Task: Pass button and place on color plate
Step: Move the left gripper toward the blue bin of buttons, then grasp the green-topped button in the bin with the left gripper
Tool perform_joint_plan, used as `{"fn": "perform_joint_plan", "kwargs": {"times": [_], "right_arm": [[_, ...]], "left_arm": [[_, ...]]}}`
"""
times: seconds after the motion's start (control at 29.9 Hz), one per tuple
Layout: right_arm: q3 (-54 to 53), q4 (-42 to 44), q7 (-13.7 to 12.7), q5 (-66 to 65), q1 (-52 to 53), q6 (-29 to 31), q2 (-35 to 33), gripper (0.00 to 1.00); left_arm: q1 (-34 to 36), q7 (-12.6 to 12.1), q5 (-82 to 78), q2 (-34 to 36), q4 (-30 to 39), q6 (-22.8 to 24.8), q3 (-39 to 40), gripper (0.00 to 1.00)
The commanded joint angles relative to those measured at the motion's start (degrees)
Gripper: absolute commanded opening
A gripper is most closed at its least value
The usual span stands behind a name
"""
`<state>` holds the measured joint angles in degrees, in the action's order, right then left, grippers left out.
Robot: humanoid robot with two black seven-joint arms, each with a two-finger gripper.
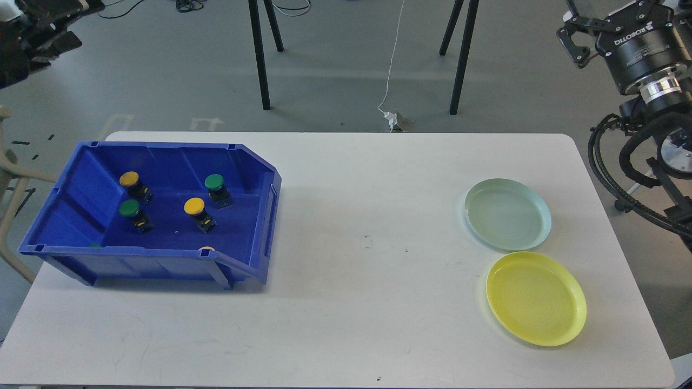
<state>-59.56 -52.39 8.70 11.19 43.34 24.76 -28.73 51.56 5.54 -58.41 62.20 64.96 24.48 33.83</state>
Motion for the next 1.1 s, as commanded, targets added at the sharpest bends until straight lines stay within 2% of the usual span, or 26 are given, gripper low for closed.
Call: {"fn": "perform_joint_plan", "kwargs": {"times": [0.0, 0.13, 0.27, 0.33, 0.43, 0.77, 1.07], "right_arm": [[0.1, 0.1, 0.0, 0.0, -0.7, 0.0, -0.1, 1.00], [0.1, 0.1, 0.0, 0.0, -1.2, -0.1, -0.4, 1.00], [0.1, 0.3, 0.0, 0.0, -1.3, -0.1, -0.3, 1.00], [0.1, 0.3, 0.0, 0.0, -1.4, -0.1, -0.3, 1.00], [0.1, 0.3, 0.0, 0.0, -1.4, -0.1, -0.3, 1.00], [0.1, 0.3, 0.0, -0.1, -1.4, -0.2, -0.3, 1.00], [0.2, 0.4, 0.0, -0.2, -1.5, -0.2, -0.3, 1.00]], "left_arm": [[-1.8, 0.0, -12.2, 1.6, 1.2, -0.2, -4.5, 0.92], [-2.0, -0.1, -20.9, 1.0, 0.8, -2.1, -10.8, 0.88], [-3.0, 0.0, -25.7, -1.0, -0.6, -12.6, -19.7, 0.85], [-3.0, 0.0, -27.2, -2.3, -2.1, -14.8, -24.0, 0.85], [-2.9, 0.1, -27.5, -5.5, -6.1, -14.9, -27.1, 0.85], [-4.3, 0.1, -28.1, -15.4, -17.1, -14.9, -28.1, 0.85], [-4.9, 0.9, -30.2, -18.1, -20.4, -15.3, -31.5, 0.85]]}}
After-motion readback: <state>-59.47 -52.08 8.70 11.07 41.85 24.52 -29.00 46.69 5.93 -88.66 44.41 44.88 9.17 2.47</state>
